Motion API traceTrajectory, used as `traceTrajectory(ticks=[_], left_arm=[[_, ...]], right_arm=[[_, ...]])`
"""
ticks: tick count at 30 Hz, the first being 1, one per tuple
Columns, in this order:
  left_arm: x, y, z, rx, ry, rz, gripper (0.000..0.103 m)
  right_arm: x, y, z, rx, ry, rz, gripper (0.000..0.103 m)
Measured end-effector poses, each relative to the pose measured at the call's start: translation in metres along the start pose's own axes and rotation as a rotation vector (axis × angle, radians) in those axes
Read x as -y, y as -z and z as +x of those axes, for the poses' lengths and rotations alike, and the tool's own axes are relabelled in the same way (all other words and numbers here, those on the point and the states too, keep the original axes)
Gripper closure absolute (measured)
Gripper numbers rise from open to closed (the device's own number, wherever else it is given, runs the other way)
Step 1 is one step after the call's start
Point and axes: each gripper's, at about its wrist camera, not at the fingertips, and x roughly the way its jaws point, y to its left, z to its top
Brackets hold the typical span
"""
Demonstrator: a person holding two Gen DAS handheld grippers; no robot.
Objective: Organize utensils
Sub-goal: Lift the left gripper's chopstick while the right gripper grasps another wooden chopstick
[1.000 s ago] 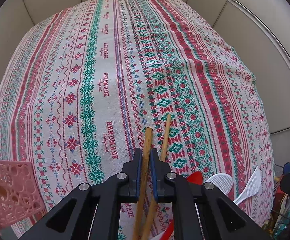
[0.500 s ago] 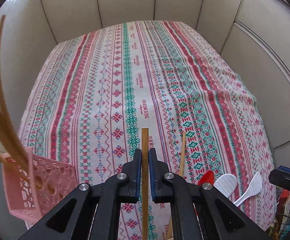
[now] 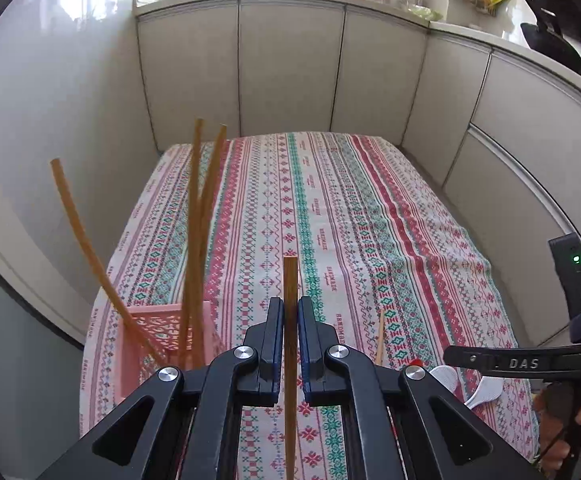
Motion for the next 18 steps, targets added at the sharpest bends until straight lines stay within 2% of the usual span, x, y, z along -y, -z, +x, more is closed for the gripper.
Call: traceTrajectory(ticks=[3, 8, 12, 14, 18], left_arm=[[-0.009, 0.001, -0.012, 0.022, 0.028, -0.016, 0.096], [-0.023, 0.005, -0.022, 0.022, 0.047, -0.012, 0.096], [-0.037, 0.004, -0.022, 0.015, 0.063, -0.039, 0.096], [-0.044, 0.005, -0.025, 0.015, 0.071, -0.054, 0.096], [-0.052, 0.007, -0.028, 0.011, 0.076, -0.059, 0.096]], right_arm=[[-0.014, -0.006, 0.013, -0.003, -0.020, -0.044, 0.031], [-0.030, -0.018, 0.035, -0.054, -0.077, -0.010, 0.049], [-0.049, -0.025, 0.052, -0.056, -0.025, -0.034, 0.058], [-0.057, -0.028, 0.059, -0.057, 0.009, -0.045, 0.066], [-0.065, -0.030, 0.070, -0.069, 0.074, -0.057, 0.073]])
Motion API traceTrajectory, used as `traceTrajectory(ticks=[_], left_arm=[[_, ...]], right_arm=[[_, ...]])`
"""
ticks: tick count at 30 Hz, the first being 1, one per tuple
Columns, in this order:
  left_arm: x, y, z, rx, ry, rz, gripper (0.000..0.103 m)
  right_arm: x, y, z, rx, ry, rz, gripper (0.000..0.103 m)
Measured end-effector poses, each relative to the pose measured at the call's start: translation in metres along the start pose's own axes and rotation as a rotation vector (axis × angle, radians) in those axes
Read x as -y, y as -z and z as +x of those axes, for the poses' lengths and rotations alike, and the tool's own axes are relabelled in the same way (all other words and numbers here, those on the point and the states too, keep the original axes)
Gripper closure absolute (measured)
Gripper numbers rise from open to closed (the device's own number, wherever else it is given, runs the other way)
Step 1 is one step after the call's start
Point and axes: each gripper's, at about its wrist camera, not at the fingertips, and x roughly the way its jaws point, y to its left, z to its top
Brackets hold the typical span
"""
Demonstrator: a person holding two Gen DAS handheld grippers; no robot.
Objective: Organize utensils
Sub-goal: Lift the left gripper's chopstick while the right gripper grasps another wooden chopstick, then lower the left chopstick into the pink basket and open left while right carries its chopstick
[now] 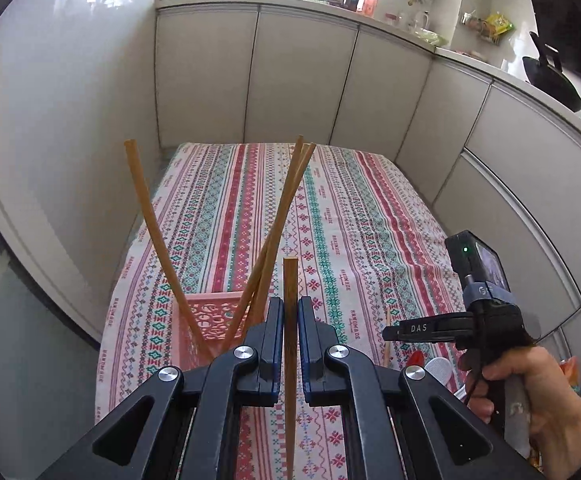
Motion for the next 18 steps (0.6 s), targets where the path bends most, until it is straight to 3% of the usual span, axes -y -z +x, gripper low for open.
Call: traceTrajectory(ticks=[10, 12, 18], left_arm=[[-0.013, 0.000, -0.003, -0.013, 0.003, -0.011, 0.096], [-0.011, 0.001, -0.002, -0.017, -0.002, -0.002, 0.096], [-0.013, 0.001, 0.004, -0.024, -0.013, -0.004, 0.096]], right_arm=[[-0.004, -0.002, 0.010, -0.004, 0.055, 0.013, 0.092], [-0.006, -0.004, 0.013, -0.005, 0.049, 0.014, 0.096], [-0.004, -0.005, 0.013, 0.002, -0.016, 0.035, 0.098]])
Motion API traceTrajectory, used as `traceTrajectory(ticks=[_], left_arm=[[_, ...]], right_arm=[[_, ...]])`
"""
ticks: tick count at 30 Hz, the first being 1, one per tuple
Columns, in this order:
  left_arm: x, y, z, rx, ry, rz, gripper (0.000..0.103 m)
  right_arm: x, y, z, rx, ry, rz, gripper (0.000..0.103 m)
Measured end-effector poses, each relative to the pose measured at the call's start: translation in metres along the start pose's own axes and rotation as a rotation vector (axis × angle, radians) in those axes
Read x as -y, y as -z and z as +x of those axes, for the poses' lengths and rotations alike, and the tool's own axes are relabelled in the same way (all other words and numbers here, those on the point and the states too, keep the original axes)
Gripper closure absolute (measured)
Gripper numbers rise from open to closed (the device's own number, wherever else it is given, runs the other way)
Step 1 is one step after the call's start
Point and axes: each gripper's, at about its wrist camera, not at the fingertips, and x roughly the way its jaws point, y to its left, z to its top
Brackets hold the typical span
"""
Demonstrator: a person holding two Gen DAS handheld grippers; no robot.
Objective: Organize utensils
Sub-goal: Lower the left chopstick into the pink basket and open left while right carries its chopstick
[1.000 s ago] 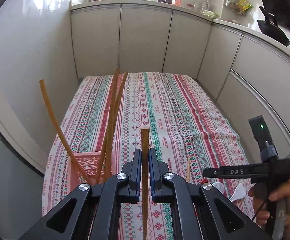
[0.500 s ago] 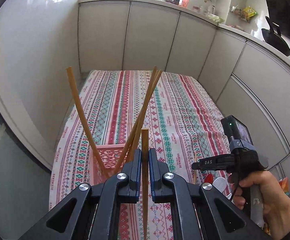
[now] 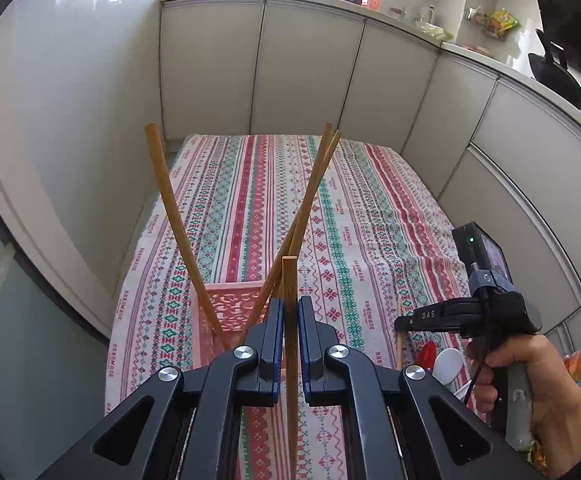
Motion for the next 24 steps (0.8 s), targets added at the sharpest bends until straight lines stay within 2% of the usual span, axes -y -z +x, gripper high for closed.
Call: traceTrajectory(ticks=[5, 13, 18, 24], left_arm=[[0.001, 0.001, -0.003, 0.006, -0.005, 0.003, 0.096], [-0.003, -0.003, -0.025, 0.069, -0.009, -0.012, 0.096], [-0.004, -0.010, -0.061, 0.168, -0.003, -0.025, 0.096], [-0.008, -0.017, -0.116, 0.349, -0.009, -0.056, 0.096]], right_arm=[[0.009, 0.001, -0.024, 0.035, -0.125, 0.025, 0.098], [0.006, 0.027, -0.096, 0.201, -0.259, -0.014, 0.098], [-0.007, 0.049, -0.140, 0.321, -0.277, -0.074, 0.099], [-0.018, 0.073, -0.185, 0.449, -0.298, -0.128, 0.099]])
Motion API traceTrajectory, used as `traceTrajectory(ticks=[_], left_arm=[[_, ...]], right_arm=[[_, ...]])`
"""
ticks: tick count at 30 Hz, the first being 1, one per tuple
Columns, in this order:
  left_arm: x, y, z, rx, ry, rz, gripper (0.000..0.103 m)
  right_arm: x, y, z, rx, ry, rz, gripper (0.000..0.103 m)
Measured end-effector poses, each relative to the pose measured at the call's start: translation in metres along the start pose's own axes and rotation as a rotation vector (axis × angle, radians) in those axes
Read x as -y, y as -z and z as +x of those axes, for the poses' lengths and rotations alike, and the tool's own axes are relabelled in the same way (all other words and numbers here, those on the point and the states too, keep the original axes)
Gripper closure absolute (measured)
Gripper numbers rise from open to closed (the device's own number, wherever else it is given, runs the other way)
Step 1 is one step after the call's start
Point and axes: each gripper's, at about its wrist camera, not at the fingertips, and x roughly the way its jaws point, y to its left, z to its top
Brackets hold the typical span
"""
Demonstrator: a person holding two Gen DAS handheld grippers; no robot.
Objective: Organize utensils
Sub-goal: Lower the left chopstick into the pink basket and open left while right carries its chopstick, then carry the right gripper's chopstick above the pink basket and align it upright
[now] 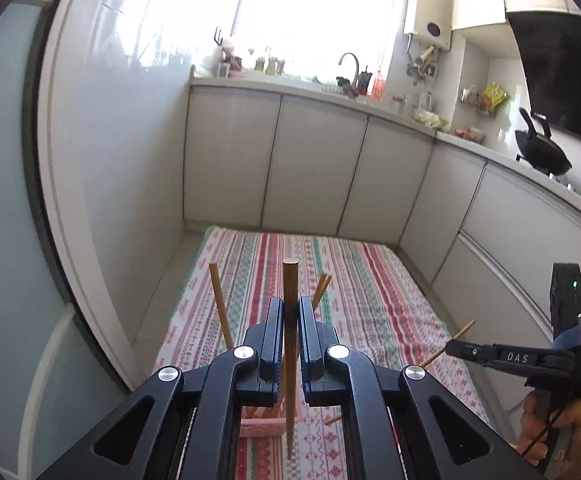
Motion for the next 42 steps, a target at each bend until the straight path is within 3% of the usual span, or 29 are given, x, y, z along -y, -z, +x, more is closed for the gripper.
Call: traceTrajectory(ticks=[6, 12, 23, 33, 35, 37, 42], left_arm=[[-0.006, -0.013, -0.025, 0.154, -0.044, -0.036, 0.096], [-0.009, -0.014, -0.014, 0.198, -0.123, -0.013, 0.096], [-0.020, -0.001, 0.046, 0.086, -0.200, 0.010, 0.096], [-0.033, 0.016, 0.090, -0.057, -0.184, -0.009, 0.094], [-0.030, 0.018, 0.087, -0.067, -0.169, -0.015, 0.085], [-0.029, 0.018, 0.082, -0.070, -0.152, -0.021, 0.068], [-0.033, 0.018, 0.069, -0.098, -0.162, -0.059, 0.052]], right_arm=[[-0.007, 0.003, -0.012, 0.028, -0.023, -0.008, 0.099], [-0.008, 0.004, -0.013, 0.023, -0.020, -0.006, 0.099], [-0.012, 0.004, -0.019, 0.041, -0.031, -0.016, 0.099], [-0.025, 0.004, -0.030, 0.071, -0.064, -0.029, 0.099], [-0.028, 0.003, -0.034, 0.081, -0.068, -0.031, 0.099], [-0.031, 0.001, -0.041, 0.099, -0.073, -0.036, 0.099], [-0.044, -0.005, -0.065, 0.149, -0.122, -0.047, 0.099]])
